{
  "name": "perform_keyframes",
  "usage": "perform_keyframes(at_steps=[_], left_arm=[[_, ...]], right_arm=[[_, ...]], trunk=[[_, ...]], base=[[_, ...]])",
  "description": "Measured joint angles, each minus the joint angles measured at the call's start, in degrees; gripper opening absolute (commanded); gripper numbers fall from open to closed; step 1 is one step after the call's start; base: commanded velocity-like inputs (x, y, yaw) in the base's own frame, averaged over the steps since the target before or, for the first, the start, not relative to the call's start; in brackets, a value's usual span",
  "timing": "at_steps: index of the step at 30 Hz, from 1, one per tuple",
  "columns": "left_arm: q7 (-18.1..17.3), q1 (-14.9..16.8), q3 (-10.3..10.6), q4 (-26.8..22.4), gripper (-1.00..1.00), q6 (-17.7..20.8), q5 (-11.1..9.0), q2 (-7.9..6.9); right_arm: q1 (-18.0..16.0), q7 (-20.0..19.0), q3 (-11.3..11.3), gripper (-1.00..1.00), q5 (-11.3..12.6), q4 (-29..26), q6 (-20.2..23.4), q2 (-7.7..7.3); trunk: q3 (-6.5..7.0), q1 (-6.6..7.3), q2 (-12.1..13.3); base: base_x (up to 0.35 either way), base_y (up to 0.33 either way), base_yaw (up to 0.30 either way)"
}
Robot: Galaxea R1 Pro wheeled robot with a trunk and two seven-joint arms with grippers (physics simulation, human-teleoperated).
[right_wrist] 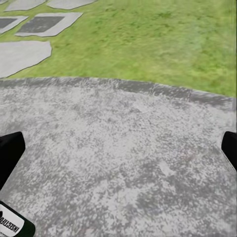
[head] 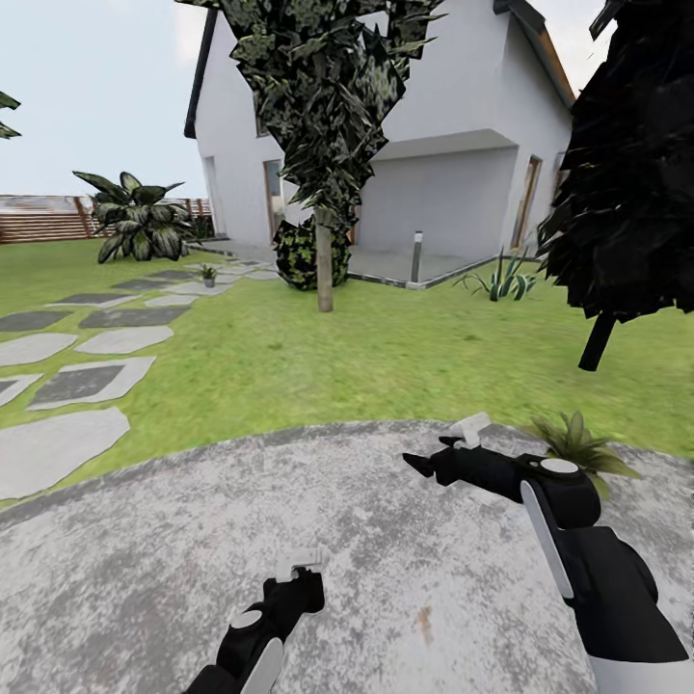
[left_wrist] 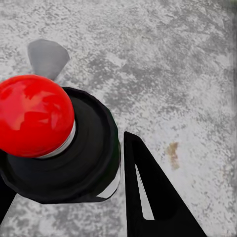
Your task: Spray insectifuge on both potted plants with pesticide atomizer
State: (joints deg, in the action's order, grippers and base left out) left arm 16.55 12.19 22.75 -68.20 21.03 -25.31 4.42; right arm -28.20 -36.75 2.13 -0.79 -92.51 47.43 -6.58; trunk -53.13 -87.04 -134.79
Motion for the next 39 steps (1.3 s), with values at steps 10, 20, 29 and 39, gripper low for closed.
perform_keyframes(at_steps=[10,20,29,39], left_arm=[[0.0,0.0,0.1,0.0,-1.0,0.0,0.0,0.0],[0.0,0.0,0.1,0.0,-1.0,0.0,0.0,0.0],[0.0,0.0,0.1,0.0,-1.0,-0.1,0.0,0.0],[0.0,0.0,0.1,0.1,-1.0,-0.2,0.0,0.07]], right_arm=[[0.0,-0.1,0.0,1.0,0.0,0.0,0.1,-0.26],[0.0,-0.1,-0.1,1.0,0.0,0.0,0.0,-0.23],[0.0,0.1,-0.1,1.0,0.0,0.0,-0.1,-0.09],[0.0,0.2,-1.1,1.0,0.0,0.0,-0.1,0.01]], trunk=[[0.0,0.0,0.0],[0.0,0.0,0.0],[0.0,0.0,0.0],[0.0,0.0,0.0]], base=[[0.328,0.068,-0.269],[0.339,0.0,-0.27],[0.339,0.0,-0.261],[0.339,-0.017,-0.258]])
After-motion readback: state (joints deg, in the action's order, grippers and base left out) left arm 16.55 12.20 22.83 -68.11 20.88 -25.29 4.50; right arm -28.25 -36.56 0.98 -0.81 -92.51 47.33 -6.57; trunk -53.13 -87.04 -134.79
